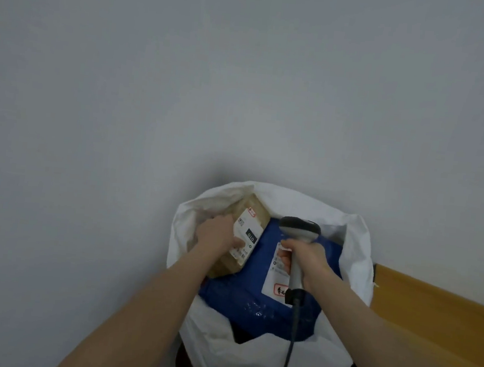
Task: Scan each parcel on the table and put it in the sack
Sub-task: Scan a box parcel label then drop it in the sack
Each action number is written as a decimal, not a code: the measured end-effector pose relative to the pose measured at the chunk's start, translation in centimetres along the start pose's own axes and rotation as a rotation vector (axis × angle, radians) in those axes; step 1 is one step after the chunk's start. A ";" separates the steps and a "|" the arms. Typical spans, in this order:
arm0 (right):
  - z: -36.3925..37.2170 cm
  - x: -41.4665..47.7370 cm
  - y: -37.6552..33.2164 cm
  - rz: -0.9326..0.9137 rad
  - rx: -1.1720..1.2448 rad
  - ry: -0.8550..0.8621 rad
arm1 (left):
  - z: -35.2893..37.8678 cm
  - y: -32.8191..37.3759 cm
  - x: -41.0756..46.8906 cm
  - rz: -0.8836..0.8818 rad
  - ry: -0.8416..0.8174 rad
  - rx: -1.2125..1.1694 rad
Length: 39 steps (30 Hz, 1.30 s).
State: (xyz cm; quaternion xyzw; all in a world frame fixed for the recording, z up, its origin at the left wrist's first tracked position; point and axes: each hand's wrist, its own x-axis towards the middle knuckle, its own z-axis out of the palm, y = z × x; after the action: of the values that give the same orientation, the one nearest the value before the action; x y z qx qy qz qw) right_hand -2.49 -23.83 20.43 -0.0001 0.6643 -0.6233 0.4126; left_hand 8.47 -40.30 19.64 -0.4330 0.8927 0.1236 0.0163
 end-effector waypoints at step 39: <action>-25.6 -22.1 12.6 0.057 0.454 0.550 | 9.6 29.1 -20.0 0.959 -0.020 0.181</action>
State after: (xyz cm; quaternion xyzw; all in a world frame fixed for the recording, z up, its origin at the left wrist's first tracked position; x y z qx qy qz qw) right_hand 4.50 11.57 19.13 0.2780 0.5949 -0.7198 0.2252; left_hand -2.35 -5.35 19.04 0.0315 0.9986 0.0431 0.0035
